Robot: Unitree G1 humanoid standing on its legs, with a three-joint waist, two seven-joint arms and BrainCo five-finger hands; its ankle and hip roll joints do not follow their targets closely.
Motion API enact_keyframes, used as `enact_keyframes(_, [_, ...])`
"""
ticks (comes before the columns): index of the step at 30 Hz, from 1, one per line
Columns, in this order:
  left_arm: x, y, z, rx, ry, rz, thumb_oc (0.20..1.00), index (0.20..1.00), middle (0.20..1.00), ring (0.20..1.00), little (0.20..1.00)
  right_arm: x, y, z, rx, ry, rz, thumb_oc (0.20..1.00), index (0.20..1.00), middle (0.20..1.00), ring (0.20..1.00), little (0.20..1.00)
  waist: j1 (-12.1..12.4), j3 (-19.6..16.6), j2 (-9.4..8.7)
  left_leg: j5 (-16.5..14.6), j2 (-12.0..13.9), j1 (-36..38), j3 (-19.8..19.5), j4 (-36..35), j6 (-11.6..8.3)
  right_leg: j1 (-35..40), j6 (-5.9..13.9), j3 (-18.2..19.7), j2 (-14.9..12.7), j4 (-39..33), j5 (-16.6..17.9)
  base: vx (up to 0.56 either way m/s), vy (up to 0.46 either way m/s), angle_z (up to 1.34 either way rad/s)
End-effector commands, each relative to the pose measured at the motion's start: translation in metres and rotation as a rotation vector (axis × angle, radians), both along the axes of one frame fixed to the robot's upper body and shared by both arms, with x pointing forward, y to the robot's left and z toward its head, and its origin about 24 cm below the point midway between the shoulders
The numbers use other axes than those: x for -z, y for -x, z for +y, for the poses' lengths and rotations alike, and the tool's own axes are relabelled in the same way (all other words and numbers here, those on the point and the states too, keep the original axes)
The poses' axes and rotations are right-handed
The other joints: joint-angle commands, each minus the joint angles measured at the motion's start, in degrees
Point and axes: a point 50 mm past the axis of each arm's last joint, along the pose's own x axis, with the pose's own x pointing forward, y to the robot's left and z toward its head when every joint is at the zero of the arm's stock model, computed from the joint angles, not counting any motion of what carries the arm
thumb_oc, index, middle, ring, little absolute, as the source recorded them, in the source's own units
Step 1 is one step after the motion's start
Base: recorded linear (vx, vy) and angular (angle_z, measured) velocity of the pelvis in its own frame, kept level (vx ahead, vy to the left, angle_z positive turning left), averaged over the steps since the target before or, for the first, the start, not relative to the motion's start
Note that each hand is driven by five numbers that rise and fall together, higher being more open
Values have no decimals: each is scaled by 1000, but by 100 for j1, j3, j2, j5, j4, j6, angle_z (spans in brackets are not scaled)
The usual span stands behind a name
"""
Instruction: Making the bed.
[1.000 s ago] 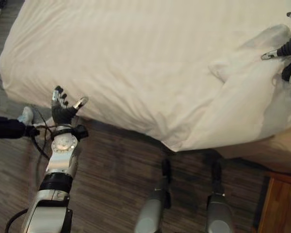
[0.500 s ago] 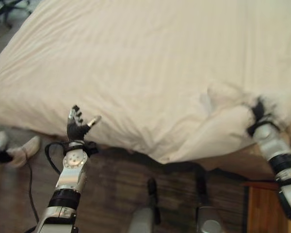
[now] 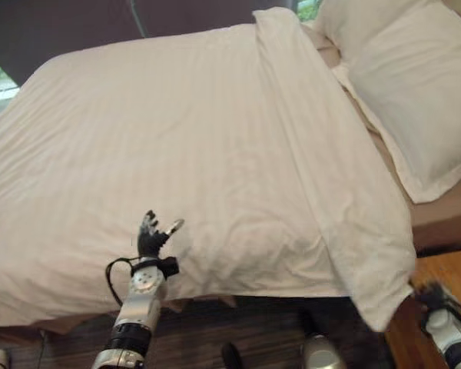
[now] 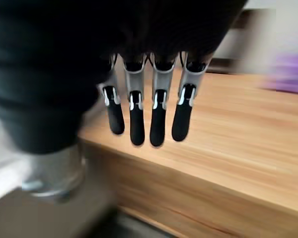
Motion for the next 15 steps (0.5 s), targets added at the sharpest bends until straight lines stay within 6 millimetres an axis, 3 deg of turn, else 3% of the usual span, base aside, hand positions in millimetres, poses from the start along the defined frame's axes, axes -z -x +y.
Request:
enact_keyframes(1, [-35,-22,11,-32,-16,-149,1000,1000,1000,1000,1000,-9,29,-28,161,73,92,1000,1000,1000,1000,1000,-61,323,-71,-741,-196,349,-82,78,40,-83,-205,-154,-6,117,-462,-64,-34,-7])
enact_keyframes(3, [-35,-21,11,-40,18,-166,1000,1000,1000,1000,1000,-16,47,-43,263,95,121,1000,1000,1000,1000,1000,-61,364,56,-705,-217,267,-137,78,31,-163,-215,-109,22,106,-484,-71,-27,-7])
enact_keyframes(4, [-35,-21,11,-47,28,-171,1000,1000,1000,1000,1000,-21,47,-48,279,109,112,1000,1000,1000,1000,1000,-50,362,88,-686,-217,237,-152,78,30,-188,-216,-85,45,106,-503,-41,-40,-13])
enact_keyframes(7, [-31,-11,19,-85,52,-175,1000,1000,1000,1000,1000,-44,18,-58,202,180,2,1000,1000,1000,1000,1000,-57,231,140,-690,-161,220,-82,78,22,-226,-209,-21,117,106,-525,26,-48,-18])
enact_keyframes(8, [-30,-7,23,-98,60,-175,1000,1000,1000,1000,1000,-61,-3,-62,133,227,-74,1000,1000,1000,1000,1000,-75,194,126,-707,-130,256,-49,78,18,-197,-199,-15,138,106,-543,19,-46,-29])
enact_keyframes(9, [-30,-7,23,-99,60,-175,1000,1000,1000,1000,1000,-61,-3,-62,133,227,-74,1000,1000,1000,1000,1000,-67,185,125,-685,-125,237,-38,78,11,-221,-207,-2,146,106,-520,56,-56,-18])
enact_keyframes(10, [-30,-4,25,-106,49,-179,1000,1000,1000,1000,1000,-105,-57,-55,-49,326,-277,1000,1000,1000,1000,1000,-81,123,81,-710,-55,302,19,78,-3,-170,-207,-7,186,106,-541,21,-73,-34])
enact_keyframes(12, [-34,-8,21,-90,39,-193,1000,1000,1000,1000,1000,-141,-96,-37,-159,346,-487,1000,1000,1000,1000,1000,-70,77,38,-711,7,335,30,78,-20,-133,-228,-30,219,106,-554,38,-75,-39])
enact_keyframes(13, [-38,-12,18,-77,29,-200,1000,1000,1000,1000,1000,-153,-116,-21,-191,279,-623,388,388,388,388,388,-43,64,9,-701,41,358,19,78,-28,-105,-244,-50,237,106,-560,25,-71,-9])
enact_keyframes(14, [-41,-15,15,-66,21,-210,1000,1000,1000,1000,1000,-163,-130,-6,-202,196,-759,200,200,200,200,200,-12,60,-22,-671,70,359,5,78,-39,-99,-272,-62,258,106,-543,18,-75,5])
enact_keyframes(15, [-46,-18,13,-52,10,-229,1000,1000,1000,1000,1000,-173,-143,11,-218,93,-896,200,200,200,200,200,34,70,-38,-686,96,387,-9,78,-43,-47,-282,-111,262,106,-573,-4,-81,19])
